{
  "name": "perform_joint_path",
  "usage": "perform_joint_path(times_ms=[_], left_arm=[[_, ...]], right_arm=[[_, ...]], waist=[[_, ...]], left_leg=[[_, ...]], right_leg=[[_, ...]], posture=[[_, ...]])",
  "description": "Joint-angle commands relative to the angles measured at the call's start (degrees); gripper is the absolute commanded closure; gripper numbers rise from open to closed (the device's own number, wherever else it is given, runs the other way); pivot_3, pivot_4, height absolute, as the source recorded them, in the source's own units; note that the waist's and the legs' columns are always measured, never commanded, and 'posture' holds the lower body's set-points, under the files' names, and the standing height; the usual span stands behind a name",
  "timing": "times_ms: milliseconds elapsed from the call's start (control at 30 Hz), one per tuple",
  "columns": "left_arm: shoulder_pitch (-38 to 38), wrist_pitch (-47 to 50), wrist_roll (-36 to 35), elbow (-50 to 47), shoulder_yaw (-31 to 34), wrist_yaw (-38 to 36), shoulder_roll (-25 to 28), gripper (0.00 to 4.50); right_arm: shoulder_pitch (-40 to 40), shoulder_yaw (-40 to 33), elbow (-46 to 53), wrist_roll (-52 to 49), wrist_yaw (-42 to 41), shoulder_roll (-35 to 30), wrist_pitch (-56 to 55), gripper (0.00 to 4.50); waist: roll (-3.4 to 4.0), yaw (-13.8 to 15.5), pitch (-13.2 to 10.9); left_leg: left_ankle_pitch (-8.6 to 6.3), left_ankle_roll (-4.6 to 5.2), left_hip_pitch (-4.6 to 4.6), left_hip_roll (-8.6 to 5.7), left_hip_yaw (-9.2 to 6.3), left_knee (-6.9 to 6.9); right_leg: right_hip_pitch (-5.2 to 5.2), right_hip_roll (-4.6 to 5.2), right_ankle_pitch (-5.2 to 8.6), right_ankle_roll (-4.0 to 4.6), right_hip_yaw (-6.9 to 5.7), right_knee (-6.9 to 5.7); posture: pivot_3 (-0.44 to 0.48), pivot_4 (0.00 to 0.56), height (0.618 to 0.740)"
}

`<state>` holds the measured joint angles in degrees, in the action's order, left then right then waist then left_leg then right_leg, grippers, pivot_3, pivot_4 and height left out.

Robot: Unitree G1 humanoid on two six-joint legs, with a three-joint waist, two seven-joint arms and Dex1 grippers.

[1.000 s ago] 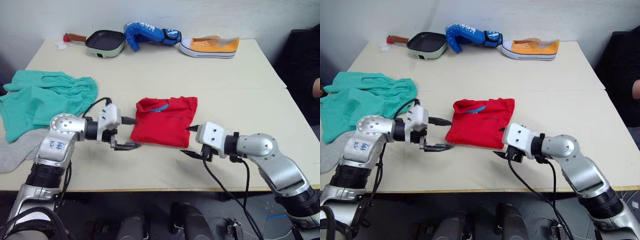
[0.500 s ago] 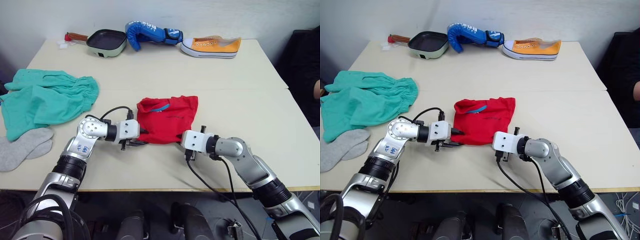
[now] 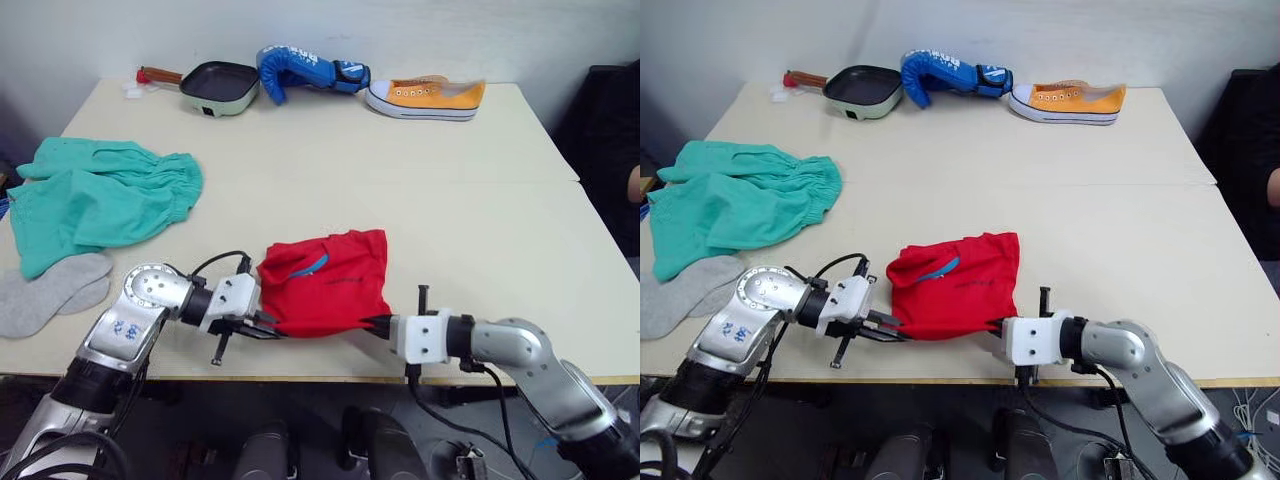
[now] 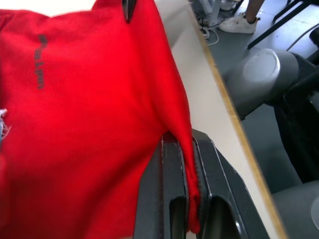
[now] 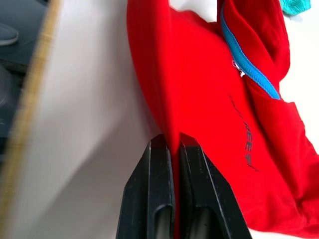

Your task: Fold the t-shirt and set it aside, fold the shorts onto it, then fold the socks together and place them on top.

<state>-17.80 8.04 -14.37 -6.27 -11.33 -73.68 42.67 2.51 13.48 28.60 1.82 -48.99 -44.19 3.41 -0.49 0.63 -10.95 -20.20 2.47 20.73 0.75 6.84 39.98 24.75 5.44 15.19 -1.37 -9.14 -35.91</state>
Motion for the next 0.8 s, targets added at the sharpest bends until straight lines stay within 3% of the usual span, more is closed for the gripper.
perform_joint_path(times_ms=[33,67,167,300,333,433,533,633,767,800], left_arm=[[1.5,-1.1,2.3,1.2,0.4,4.9,-2.0,4.47],[1.7,-1.0,2.2,1.6,0.4,5.0,-2.4,4.50],[3.3,-0.9,0.7,1.9,0.7,3.0,-1.5,3.73],[5.1,10.4,-11.1,-1.7,6.9,-1.5,2.6,2.45],[4.8,14.4,-14.6,-2.2,8.3,-3.5,4.3,2.19],[1.9,23.5,-21.4,-1.5,11.7,-6.2,8.1,2.19],[-3.5,30.7,-25.4,-0.3,13.0,-4.6,7.6,2.16],[-7.3,27.8,-20.9,0.2,9.1,-2.5,3.9,2.78],[-9.7,24.0,-13.9,2.9,1.7,0.2,-1.8,4.12],[-10.1,22.4,-11.5,4.3,0.1,1.0,-2.9,4.42]], right_arm=[[-2.1,-3.1,1.8,-0.5,1.2,-0.4,1.2,4.50],[-2.6,-3.2,1.8,-0.7,0.9,-0.6,1.1,4.25],[-4.6,-4.3,3.4,-2.7,-0.8,-1.7,1.2,3.37],[-9.0,-11.1,10.4,-15.8,-3.7,-2.4,9.2,1.94],[-9.8,-13.3,12.0,-19.8,-3.8,-2.3,12.0,1.92],[-9.7,-18.6,14.3,-27.9,-1.7,-1.6,18.8,1.92],[-6.2,-19.5,13.5,-32.7,1.7,0.3,24.5,2.11],[-1.2,-14.3,9.9,-30.3,5.2,3.2,27.7,2.89],[1.1,-6.0,5.4,-21.6,5.5,3.2,24.6,4.35],[1.5,-4.9,4.7,-20.5,5.6,3.2,24.4,4.50]], waist=[[0.00,0.4,0.0],[-0.01,0.5,0.0],[0.00,0.7,0.0],[0.01,0.6,0.0],[-0.01,0.6,0.0],[0.02,0.7,-0.1],[0.03,0.9,-0.1],[0.04,0.8,-0.1],[0.04,0.7,-0.1],[0.04,0.7,-0.1]], left_leg=[[-0.02,0.02,-0.06,0.01,0.00,-0.01],[-0.05,0.04,-0.09,0.01,0.00,0.00],[-0.10,0.05,-0.15,0.01,0.01,-0.01],[-0.16,0.02,-0.17,0.06,0.01,-0.07],[-0.16,0.02,-0.17,0.08,0.01,-0.06],[-0.16,0.02,-0.23,0.08,-0.03,-0.02],[-0.26,0.11,-0.31,0.07,-0.07,-0.02],[-0.31,0.08,-0.29,0.04,-0.09,-0.02],[-0.31,0.04,-0.25,0.01,0.02,-0.06],[-0.30,0.04,-0.20,0.01,0.03,-0.06]], right_leg=[[-0.07,0.00,0.00,0.00,0.00,0.04],[-0.10,0.00,0.00,0.00,0.00,0.03],[-0.13,0.00,0.01,0.02,0.00,0.03],[-0.12,-0.01,0.08,0.06,-0.01,0.04],[-0.12,-0.02,0.09,0.08,-0.03,0.03],[-0.21,-0.01,0.09,0.08,-0.05,0.02],[-0.33,0.02,0.09,0.08,-0.03,0.06],[-0.32,0.04,0.09,0.07,-0.03,0.08],[-0.25,-0.03,0.18,0.00,-0.03,0.05],[-0.20,-0.04,0.20,-0.02,-0.03,0.05]], posture=[[0.000,0.150,0.740],[0.000,0.150,0.740],[0.000,0.150,0.740],[0.000,0.150,0.740],[0.000,0.150,0.740],[0.000,0.150,0.740],[0.000,0.150,0.740],[0.000,0.150,0.740],[0.000,0.150,0.740],[0.000,0.150,0.740]])
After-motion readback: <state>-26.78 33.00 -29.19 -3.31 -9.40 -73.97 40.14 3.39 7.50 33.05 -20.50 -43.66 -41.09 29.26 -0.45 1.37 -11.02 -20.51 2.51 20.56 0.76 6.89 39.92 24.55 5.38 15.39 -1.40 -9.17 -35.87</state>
